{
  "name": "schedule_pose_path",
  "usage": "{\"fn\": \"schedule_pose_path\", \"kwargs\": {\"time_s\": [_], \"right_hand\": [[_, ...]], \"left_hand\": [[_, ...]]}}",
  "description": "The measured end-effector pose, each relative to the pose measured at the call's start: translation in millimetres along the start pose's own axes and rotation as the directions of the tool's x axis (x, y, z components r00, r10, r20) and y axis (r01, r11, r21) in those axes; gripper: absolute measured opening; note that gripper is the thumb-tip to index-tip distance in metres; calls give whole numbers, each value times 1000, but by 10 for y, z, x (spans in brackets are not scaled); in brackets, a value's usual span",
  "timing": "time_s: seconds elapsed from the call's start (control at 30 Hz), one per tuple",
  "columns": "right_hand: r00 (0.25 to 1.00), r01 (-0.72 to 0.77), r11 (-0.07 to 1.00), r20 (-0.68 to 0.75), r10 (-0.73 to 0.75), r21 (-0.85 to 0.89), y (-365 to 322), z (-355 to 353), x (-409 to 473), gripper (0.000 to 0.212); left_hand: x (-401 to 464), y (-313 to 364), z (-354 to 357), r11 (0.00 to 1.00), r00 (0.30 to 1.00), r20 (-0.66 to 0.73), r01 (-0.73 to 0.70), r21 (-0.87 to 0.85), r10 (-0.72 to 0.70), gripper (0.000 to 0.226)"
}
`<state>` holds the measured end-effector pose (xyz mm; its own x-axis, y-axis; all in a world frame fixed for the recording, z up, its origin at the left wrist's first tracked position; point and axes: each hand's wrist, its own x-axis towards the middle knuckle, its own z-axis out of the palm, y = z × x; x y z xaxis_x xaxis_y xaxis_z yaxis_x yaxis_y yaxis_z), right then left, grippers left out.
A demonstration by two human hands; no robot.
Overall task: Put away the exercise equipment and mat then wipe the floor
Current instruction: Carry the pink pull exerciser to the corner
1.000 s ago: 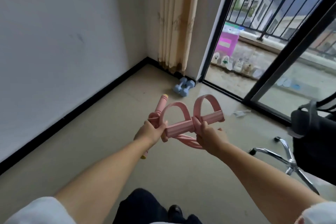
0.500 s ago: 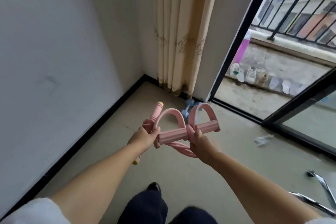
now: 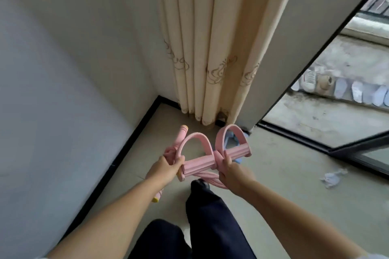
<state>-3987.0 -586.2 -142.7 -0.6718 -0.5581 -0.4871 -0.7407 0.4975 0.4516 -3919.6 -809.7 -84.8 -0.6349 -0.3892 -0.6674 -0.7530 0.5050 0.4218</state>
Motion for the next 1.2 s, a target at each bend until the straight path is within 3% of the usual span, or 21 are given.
{"fn": "schedule_pose_path", "kwargs": {"time_s": [0.03, 0.07, 0.2, 0.27, 0.33, 0.43, 0.57, 0.73, 0.8, 0.87, 0.97, 1.1, 1.2], "right_hand": [[994, 97, 995, 56, -98, 15, -27, 66, 228, 41], [990, 84, 971, 93, -107, 224, -78, 97, 357, 39], [977, 89, 908, 139, -159, 409, 39, 177, 1153, 48], [961, -150, 758, 273, -38, 635, -48, 371, 1575, 62], [963, -228, 645, 268, 37, 730, -209, 702, 2032, 62], [957, -291, 566, 249, 152, 772, -399, 1255, 2708, 60], [927, -374, 615, 301, 224, 694, -792, 2248, 3570, 59], [816, -573, 467, 420, 396, 673, -1120, 3303, 4354, 54], [826, -561, 527, 386, 411, 639, -1243, 3561, 4548, 61], [834, -551, 572, 408, 371, 607, -1338, 3657, 4663, 59], [833, -552, 512, 461, 305, 659, -1348, 3469, 4640, 57], [845, -531, 449, 491, 214, 719, -1127, 2897, 4291, 48], [825, -552, 453, 536, 178, 700, -812, 2368, 3850, 44]], "left_hand": [[243, 25, -42, 1000, 1000, 9, 5, -5, -5, 73], [492, 56, -63, 1000, 1000, 24, 8, 7, -8, 68], [1624, 46, 104, 999, 996, 79, 30, 11, -31, 60], [2235, -59, 329, 999, 994, 107, 32, 32, -36, 62], [2827, -172, 597, 999, 991, 134, 19, 32, -24, 59], [3723, -338, 1076, 1000, 987, 160, -11, 14, 9, 57], [4998, -570, 1890, 998, 966, 250, -56, -35, 63, 72], [6157, -605, 2754, 982, 946, 265, -182, -38, 186, 45], [6493, -653, 2901, 979, 937, 290, -201, -15, 197, 41], [6697, -722, 2904, 976, 928, 328, -210, 65, 178, 46], [6660, -792, 2721, 975, 899, 422, -188, 120, 121, 58], [6025, -650, 2319, 966, 838, 533, -220, 135, 116, 54], [5464, -484, 1909, 937, 862, 502, -229, 265, 69, 61]]}}
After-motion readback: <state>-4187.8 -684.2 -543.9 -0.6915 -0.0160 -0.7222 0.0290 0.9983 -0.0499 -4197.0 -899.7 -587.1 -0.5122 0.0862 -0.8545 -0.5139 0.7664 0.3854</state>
